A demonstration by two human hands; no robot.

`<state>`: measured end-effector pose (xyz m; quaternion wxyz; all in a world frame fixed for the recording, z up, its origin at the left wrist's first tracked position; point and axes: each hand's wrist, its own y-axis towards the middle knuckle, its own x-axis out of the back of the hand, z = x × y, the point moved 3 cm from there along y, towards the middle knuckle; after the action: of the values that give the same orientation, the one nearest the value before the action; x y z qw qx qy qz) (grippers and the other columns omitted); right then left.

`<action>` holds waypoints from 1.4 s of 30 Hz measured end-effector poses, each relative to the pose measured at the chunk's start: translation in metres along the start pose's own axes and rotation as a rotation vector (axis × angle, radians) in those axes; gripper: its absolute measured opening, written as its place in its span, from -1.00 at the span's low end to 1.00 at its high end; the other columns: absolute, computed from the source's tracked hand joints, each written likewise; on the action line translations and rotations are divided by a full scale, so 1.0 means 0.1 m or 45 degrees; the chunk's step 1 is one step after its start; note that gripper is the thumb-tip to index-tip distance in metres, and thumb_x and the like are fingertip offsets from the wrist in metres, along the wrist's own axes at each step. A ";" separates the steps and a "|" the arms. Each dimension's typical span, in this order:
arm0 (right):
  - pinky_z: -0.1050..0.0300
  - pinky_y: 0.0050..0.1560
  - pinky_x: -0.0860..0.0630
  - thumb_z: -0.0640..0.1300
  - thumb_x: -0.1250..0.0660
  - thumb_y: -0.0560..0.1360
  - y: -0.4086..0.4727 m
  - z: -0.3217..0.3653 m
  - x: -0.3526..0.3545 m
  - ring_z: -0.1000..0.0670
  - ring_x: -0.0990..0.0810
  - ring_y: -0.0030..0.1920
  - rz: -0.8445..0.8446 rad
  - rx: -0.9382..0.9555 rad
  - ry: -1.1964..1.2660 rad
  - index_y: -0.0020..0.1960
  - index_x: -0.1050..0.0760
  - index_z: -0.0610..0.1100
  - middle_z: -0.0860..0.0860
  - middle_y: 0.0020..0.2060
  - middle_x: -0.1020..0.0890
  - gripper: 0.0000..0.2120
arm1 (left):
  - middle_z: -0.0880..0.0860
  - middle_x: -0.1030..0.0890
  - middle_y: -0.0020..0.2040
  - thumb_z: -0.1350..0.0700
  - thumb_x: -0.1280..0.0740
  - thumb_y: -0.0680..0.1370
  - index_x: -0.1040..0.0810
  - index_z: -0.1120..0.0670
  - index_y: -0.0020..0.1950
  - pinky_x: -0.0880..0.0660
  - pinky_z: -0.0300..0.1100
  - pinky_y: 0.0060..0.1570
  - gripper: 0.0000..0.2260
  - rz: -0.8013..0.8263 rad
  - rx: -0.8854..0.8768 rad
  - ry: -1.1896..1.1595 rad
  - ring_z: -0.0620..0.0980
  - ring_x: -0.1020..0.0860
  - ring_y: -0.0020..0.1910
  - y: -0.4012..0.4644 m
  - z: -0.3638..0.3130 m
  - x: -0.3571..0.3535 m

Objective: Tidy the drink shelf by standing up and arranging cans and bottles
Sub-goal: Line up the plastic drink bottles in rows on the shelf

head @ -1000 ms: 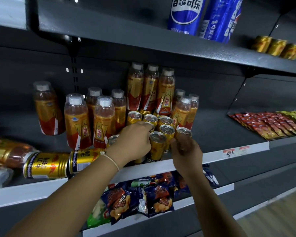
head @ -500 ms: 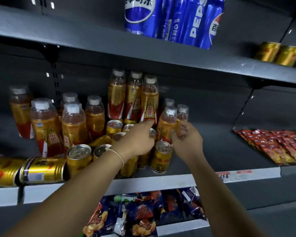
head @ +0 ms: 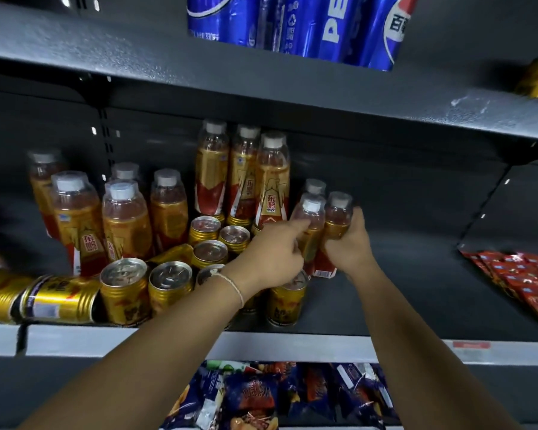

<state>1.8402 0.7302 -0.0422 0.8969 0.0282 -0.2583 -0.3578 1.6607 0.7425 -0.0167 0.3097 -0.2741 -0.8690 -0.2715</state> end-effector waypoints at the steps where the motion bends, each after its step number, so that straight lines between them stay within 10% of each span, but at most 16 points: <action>1: -0.05 0.13 -0.57 -0.28 -0.42 0.40 0.01 -0.04 -0.01 -0.05 -0.60 0.08 0.009 0.005 0.014 0.19 -0.31 0.11 0.05 0.01 -0.59 -0.49 | 0.09 -0.42 0.45 0.35 -0.21 0.50 -0.31 0.10 0.51 -0.35 -0.03 0.42 -0.43 -0.002 -0.007 0.005 0.02 -0.39 0.43 0.01 -0.02 -0.01; 8: -0.24 0.29 -0.50 -0.20 -0.50 0.38 0.12 -0.19 0.03 -0.20 -0.52 0.26 0.039 0.013 -0.030 0.39 -0.28 0.03 -0.03 0.13 -0.60 -0.32 | 0.14 -0.57 0.27 0.37 -0.21 0.49 -0.45 0.13 0.36 -0.49 0.02 0.26 -0.56 -0.020 -0.018 -0.003 0.08 -0.52 0.27 0.03 -0.08 -0.10; 21: 0.00 0.20 -0.54 0.10 -0.62 0.24 -0.42 -0.16 0.54 0.06 -0.60 0.08 -0.300 0.107 0.156 0.33 -0.47 0.18 0.08 0.14 -0.53 -0.31 | 0.03 -0.45 0.43 0.22 -0.28 0.56 -0.32 0.05 0.51 -0.40 -0.09 0.38 -0.50 0.028 -0.051 0.004 0.00 -0.42 0.40 -0.04 -0.16 -0.21; 25: -0.02 -0.02 -0.66 0.31 -0.57 0.09 -0.61 0.18 0.68 0.11 -0.72 -0.13 -0.220 0.103 0.264 0.05 -0.55 0.31 0.13 -0.10 -0.72 -0.45 | 0.00 -0.44 0.43 0.23 -0.32 0.52 -0.32 0.01 0.51 -0.41 -0.08 0.37 -0.45 0.069 -0.037 -0.072 0.00 -0.41 0.40 -0.15 -0.20 -0.07; 33: 0.19 -0.31 -0.64 0.00 -0.68 0.22 -1.13 0.94 0.18 0.06 -0.75 -0.20 0.013 0.142 0.543 0.02 -0.60 0.07 0.11 -0.20 -0.75 -0.57 | -0.08 -0.60 0.25 0.16 -0.47 0.47 -0.40 -0.04 0.43 -0.45 -0.03 0.32 -0.45 0.445 0.130 -0.598 -0.11 -0.56 0.22 -0.73 0.01 0.51; 42: 0.26 -0.33 -0.61 0.07 -0.61 0.32 -1.89 1.83 -1.00 0.08 -0.74 -0.20 0.319 0.150 0.611 0.00 -0.66 0.01 0.10 -0.19 -0.75 -0.69 | -0.05 -0.66 0.16 0.03 -0.56 0.37 -0.48 -0.08 0.30 -0.50 -0.07 0.26 -0.47 0.250 0.280 -0.914 -0.08 -0.61 0.17 -1.73 0.74 1.59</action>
<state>1.5722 0.6803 0.0269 0.9665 0.1321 -0.0604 -0.2115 1.4157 0.7172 -0.0091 0.0380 -0.3988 -0.9157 -0.0323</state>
